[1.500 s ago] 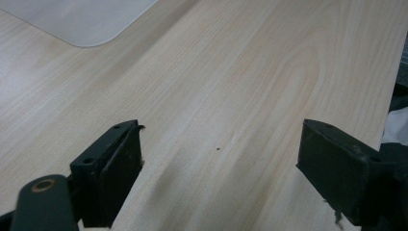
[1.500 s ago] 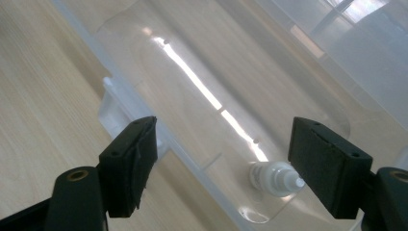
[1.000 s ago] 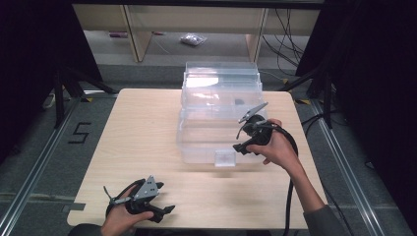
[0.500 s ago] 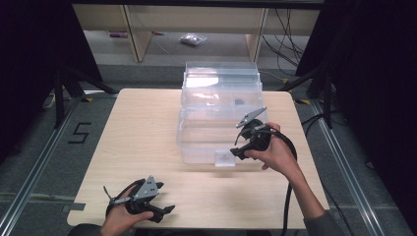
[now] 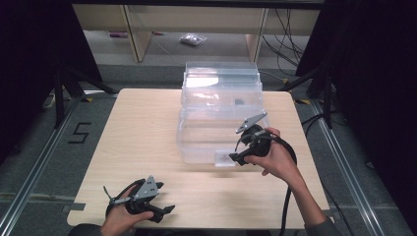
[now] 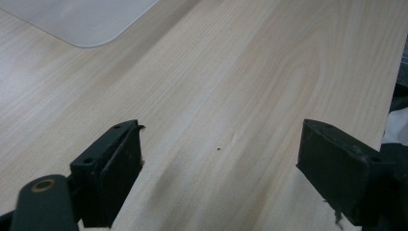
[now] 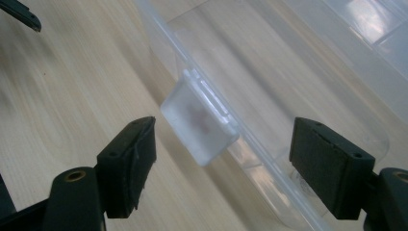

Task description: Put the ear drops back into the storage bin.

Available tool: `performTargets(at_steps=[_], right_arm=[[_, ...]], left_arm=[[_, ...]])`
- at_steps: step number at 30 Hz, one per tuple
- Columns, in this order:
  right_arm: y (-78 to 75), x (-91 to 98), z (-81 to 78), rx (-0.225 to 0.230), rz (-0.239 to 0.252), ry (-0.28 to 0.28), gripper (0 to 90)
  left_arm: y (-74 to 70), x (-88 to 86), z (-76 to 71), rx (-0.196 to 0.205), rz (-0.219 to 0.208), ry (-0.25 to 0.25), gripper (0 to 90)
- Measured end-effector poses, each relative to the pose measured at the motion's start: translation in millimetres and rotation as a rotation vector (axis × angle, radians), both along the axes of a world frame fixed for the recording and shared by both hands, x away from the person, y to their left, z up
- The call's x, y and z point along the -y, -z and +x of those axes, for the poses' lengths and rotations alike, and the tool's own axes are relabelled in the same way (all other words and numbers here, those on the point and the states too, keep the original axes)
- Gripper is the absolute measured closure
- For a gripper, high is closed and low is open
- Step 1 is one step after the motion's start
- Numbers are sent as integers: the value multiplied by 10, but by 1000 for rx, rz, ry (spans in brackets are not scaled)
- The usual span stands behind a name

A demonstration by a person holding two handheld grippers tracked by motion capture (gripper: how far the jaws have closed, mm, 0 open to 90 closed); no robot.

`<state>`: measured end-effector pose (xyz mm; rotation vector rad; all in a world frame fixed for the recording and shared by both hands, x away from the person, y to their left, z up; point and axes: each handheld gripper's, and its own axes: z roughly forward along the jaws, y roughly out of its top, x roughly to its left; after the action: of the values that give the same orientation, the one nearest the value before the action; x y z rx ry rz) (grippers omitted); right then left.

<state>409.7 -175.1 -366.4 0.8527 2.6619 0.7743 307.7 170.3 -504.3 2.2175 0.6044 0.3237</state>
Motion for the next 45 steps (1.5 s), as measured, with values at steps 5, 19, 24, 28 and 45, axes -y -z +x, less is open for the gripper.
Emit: performTargets(at_steps=[5,19,24,28,45], right_arm=[[46,8,-34,-18,7,-1,236],[135,78,-185,-4,37,22,210],[171,72,-274,24,48,11,213],[192,72,-303,25,43,-21,215],[338,106,-446,24,55,-24,221]], left_arm=[[0,0,-1,0,-1,-1,150],[-1,2,0,-4,1,-1,150],[-1,3,0,-4,2,-1,150],[6,4,-6,-10,-7,-12,151],[-6,1,-3,-6,-4,3,151]])
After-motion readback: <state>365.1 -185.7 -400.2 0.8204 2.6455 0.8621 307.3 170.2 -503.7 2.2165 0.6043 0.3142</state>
